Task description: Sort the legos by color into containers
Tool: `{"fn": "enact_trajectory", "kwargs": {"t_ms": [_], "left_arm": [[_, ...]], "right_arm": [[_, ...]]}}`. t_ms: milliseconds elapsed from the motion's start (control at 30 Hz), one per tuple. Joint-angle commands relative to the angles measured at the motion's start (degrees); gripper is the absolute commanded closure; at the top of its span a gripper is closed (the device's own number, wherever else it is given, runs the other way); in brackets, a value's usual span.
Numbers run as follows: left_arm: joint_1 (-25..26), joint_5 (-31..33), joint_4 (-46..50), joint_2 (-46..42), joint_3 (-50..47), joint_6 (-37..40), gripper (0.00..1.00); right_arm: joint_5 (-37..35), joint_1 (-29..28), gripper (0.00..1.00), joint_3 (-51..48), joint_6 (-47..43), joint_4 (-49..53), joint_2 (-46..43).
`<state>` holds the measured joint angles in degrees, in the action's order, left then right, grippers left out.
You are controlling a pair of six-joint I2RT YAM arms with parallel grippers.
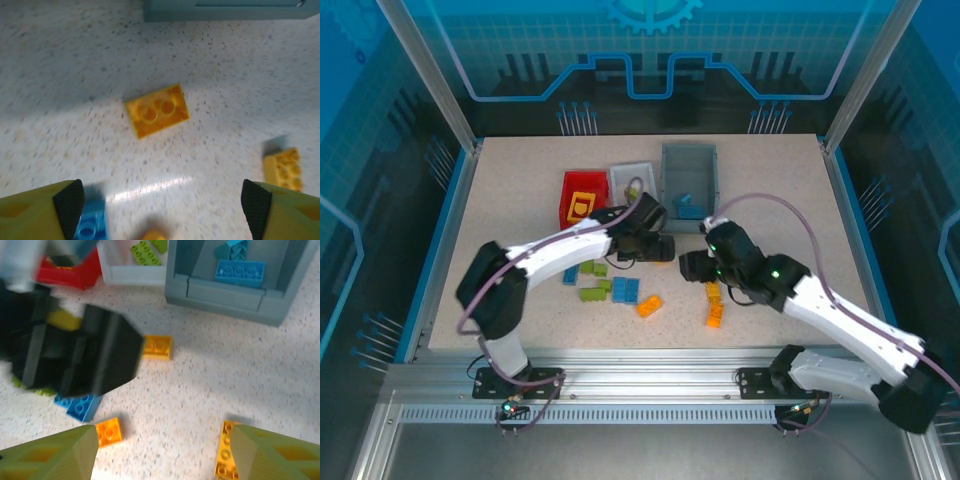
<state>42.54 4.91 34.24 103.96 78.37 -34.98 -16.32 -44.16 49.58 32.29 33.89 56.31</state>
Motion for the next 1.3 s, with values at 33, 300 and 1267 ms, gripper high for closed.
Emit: {"fn": "enact_trajectory", "kwargs": {"t_ms": [33,300,1267], "left_arm": [[0.8,6.3,6.6,8.6,8.2,4.2,0.10],[0.9,5.6,9.9,17.5,15.5,1.2,0.08],[-13.7,6.7,8.4,-5.4,3.5,4.4,0.53]], "right_arm": [[-0.6,-1.0,0.27,-4.0,4.4,3.3,-7.4],[-1.1,-1.3,0.27,-3.6,4.6,5.7,-8.8],[3.2,-8.5,0.27,0.4,-4.2,-7.0,2.5]]}}
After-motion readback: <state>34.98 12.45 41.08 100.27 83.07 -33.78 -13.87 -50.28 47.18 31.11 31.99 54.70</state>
